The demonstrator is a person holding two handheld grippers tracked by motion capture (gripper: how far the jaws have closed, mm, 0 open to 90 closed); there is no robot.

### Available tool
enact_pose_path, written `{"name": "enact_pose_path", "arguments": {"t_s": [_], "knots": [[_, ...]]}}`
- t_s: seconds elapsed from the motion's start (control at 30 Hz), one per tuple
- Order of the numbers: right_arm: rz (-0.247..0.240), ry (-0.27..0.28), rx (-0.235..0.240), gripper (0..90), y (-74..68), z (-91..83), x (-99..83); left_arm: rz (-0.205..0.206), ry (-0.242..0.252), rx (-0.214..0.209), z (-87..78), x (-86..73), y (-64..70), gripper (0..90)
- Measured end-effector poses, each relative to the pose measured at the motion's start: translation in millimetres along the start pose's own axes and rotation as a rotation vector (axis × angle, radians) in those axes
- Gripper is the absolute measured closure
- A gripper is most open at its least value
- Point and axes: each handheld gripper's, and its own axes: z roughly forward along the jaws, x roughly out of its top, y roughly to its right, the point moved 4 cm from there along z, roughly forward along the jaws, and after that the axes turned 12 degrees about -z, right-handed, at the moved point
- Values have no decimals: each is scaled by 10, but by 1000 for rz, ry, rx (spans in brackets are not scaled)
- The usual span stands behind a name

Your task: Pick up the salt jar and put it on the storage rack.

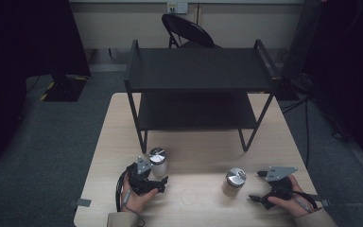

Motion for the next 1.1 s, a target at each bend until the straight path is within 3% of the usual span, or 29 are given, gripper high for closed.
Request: {"name": "enact_pose_path", "arguments": {"t_s": [0.27,0.8,1.1], "knots": [[-1,0,0,0,0,0,0,-14,17,2,28,12,-4,13],[0,0,0,0,0,0,0,-4,43,10,67,33,13,53],[-1,0,0,0,0,0,0,-31,58,13,99,55,-6,97]]}}
